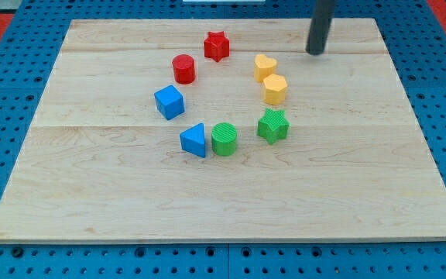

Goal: Slide the green circle down towards the bottom center

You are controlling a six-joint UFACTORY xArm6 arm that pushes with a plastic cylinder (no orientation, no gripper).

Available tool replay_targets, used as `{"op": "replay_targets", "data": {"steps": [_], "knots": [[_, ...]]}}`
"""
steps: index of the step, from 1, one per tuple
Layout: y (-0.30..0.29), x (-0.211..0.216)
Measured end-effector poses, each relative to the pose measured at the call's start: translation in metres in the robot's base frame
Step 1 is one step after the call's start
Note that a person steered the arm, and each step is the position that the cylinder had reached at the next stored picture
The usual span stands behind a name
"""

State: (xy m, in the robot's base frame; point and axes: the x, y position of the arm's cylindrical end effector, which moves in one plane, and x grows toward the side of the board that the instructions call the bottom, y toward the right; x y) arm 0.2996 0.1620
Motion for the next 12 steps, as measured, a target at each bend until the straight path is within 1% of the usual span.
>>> {"op": "replay_targets", "data": {"steps": [1, 3, 4, 5, 6, 7, 8, 9, 10, 11, 12], "knots": [[0.008, 0.054], [0.008, 0.175], [0.002, 0.227], [-0.019, 0.279], [-0.082, 0.302], [-0.147, 0.302], [-0.214, 0.292], [-0.258, 0.255], [-0.273, 0.246], [-0.26, 0.233], [-0.28, 0.228]]}}
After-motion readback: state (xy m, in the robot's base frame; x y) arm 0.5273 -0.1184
